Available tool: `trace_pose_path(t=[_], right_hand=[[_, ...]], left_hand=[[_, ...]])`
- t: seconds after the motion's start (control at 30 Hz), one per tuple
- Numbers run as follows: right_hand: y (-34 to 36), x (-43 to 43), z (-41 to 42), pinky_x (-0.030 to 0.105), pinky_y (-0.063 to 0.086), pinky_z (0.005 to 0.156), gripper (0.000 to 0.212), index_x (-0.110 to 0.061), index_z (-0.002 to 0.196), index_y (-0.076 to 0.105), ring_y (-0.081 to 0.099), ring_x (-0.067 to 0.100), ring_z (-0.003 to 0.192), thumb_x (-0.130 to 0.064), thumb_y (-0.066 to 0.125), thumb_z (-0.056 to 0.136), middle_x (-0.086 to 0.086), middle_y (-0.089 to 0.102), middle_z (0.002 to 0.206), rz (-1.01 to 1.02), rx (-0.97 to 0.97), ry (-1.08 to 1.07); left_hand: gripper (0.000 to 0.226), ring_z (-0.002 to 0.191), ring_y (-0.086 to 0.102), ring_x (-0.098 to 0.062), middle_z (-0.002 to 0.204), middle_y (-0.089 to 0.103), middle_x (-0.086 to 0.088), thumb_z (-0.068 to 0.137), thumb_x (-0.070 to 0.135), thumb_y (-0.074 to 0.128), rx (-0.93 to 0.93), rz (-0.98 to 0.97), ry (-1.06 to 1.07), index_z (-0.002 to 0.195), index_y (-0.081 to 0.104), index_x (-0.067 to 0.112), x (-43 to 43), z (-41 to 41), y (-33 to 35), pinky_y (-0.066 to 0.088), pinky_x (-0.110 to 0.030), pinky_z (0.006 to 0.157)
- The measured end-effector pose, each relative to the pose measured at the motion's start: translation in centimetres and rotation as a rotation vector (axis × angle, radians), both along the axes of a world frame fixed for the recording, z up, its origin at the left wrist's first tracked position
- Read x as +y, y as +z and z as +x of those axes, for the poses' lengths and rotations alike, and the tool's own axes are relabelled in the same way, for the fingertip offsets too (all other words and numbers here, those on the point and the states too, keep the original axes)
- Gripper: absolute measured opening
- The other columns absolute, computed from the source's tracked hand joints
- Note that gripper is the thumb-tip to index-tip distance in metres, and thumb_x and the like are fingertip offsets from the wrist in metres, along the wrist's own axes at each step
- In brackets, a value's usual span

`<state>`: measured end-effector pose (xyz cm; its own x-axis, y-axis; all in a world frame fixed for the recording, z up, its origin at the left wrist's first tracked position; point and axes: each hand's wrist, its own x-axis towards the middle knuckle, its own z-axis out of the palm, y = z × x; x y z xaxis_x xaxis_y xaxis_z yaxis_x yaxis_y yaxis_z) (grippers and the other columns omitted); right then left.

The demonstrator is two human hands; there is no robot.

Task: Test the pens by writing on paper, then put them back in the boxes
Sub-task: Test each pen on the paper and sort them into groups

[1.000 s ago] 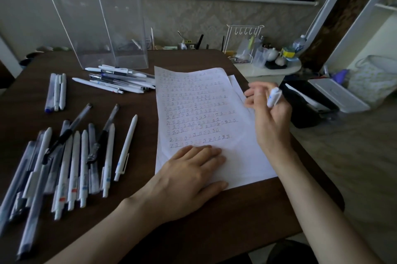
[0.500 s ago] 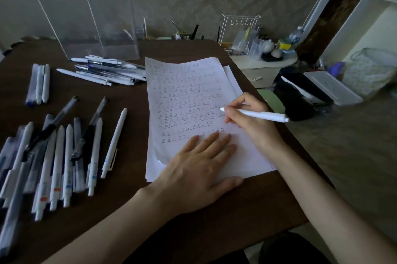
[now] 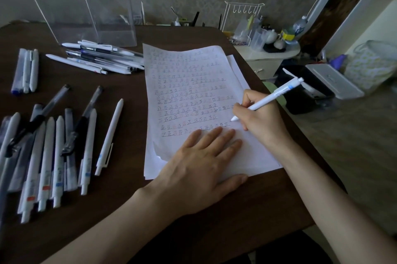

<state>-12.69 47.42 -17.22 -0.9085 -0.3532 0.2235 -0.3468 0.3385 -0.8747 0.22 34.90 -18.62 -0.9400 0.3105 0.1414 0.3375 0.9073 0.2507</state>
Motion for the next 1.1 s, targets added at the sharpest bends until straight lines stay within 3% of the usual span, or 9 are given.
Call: trace_pose_path(t=[0.07, 0.3, 0.4, 0.5, 0.63, 0.73, 0.87, 1.03, 1.1], right_hand=[[0.10, 0.01, 0.02, 0.026, 0.032, 0.047, 0.027, 0.008, 0.063, 0.036, 0.047, 0.000, 0.038, 0.006, 0.055, 0.081, 0.015, 0.036, 0.052, 0.014, 0.022, -0.014], [0.29, 0.06, 0.24, 0.028, 0.025, 0.046, 0.026, 0.006, 0.063, 0.034, 0.045, 0.000, 0.035, 0.007, 0.054, 0.080, 0.010, 0.032, 0.049, 0.029, -0.023, -0.026], [0.19, 0.12, 0.17, 0.024, 0.025, 0.042, 0.026, 0.001, 0.062, 0.037, 0.043, 0.001, 0.034, 0.006, 0.054, 0.080, -0.005, 0.037, 0.039, 0.016, -0.024, -0.024], [0.22, 0.04, 0.15, 0.016, 0.025, 0.040, 0.025, 0.004, 0.063, 0.036, 0.046, 0.000, 0.035, 0.007, 0.054, 0.080, 0.009, 0.032, 0.049, 0.015, -0.011, -0.034], [0.12, 0.14, 0.07, 0.023, 0.030, 0.041, 0.025, 0.005, 0.064, 0.036, 0.042, 0.002, 0.035, 0.004, 0.055, 0.081, -0.003, 0.040, 0.039, 0.014, -0.028, -0.025], [0.21, 0.01, 0.29, 0.025, 0.028, 0.043, 0.025, 0.004, 0.063, 0.035, 0.043, 0.002, 0.034, 0.007, 0.054, 0.080, 0.011, 0.034, 0.047, 0.019, -0.036, -0.016], [0.22, 0.08, 0.28, 0.025, 0.027, 0.043, 0.026, 0.001, 0.062, 0.036, 0.041, 0.003, 0.033, 0.006, 0.055, 0.079, 0.009, 0.033, 0.045, 0.003, -0.056, -0.007], [0.33, 0.13, 0.35, 0.010, 0.025, 0.042, 0.029, -0.002, 0.060, 0.034, 0.033, 0.001, 0.038, 0.010, 0.052, 0.079, 0.008, 0.022, 0.056, 0.009, 0.007, -0.008], [0.19, 0.25, 0.29, 0.010, 0.027, 0.042, 0.031, -0.005, 0.061, 0.034, 0.033, 0.002, 0.040, 0.006, 0.054, 0.082, 0.002, 0.029, 0.049, -0.023, 0.005, -0.007]], left_hand=[[0.072, 0.143, 0.015, -0.020, 0.154, 0.021, -0.003, 0.090, 0.063, 0.017, -0.001, 0.014, 0.002, 0.147, 0.028, 0.021, -0.10, -0.03, -0.03, 0.009, -0.041, 0.113], [0.068, 0.139, 0.028, -0.023, 0.150, 0.034, -0.005, 0.092, 0.061, 0.024, 0.029, -0.006, 0.007, 0.142, 0.039, 0.018, -0.04, 0.01, -0.15, 0.018, -0.044, 0.110], [0.070, 0.142, 0.022, -0.021, 0.152, 0.028, -0.003, 0.091, 0.062, 0.021, 0.012, 0.010, 0.006, 0.145, 0.034, 0.020, -0.10, 0.03, -0.01, 0.014, -0.042, 0.113], [0.072, 0.143, 0.017, -0.019, 0.154, 0.024, -0.002, 0.090, 0.064, 0.018, -0.003, 0.021, 0.004, 0.146, 0.030, 0.021, -0.10, -0.02, 0.02, 0.013, -0.041, 0.114], [0.073, 0.143, 0.015, -0.019, 0.155, 0.022, -0.001, 0.089, 0.064, 0.017, -0.005, 0.019, 0.006, 0.147, 0.029, 0.021, -0.14, -0.04, -0.03, 0.011, -0.040, 0.115], [0.072, 0.143, 0.016, -0.019, 0.154, 0.023, -0.002, 0.089, 0.063, 0.019, 0.000, 0.022, 0.003, 0.147, 0.029, 0.022, -0.14, -0.03, 0.01, 0.011, -0.040, 0.114], [0.073, 0.144, 0.012, -0.018, 0.155, 0.020, 0.000, 0.089, 0.064, 0.016, -0.004, 0.035, 0.003, 0.148, 0.027, 0.023, -0.18, 0.00, -0.05, 0.007, -0.038, 0.114], [0.068, 0.139, 0.029, -0.022, 0.149, 0.035, -0.004, 0.091, 0.061, 0.024, 0.048, 0.020, 0.010, 0.142, 0.039, 0.019, -0.10, 0.01, -0.21, 0.015, -0.039, 0.110], [0.068, 0.139, 0.027, -0.021, 0.150, 0.034, -0.003, 0.091, 0.061, 0.023, 0.046, 0.039, 0.008, 0.142, 0.039, 0.019, -0.15, 0.04, -0.14, 0.013, -0.037, 0.110]])
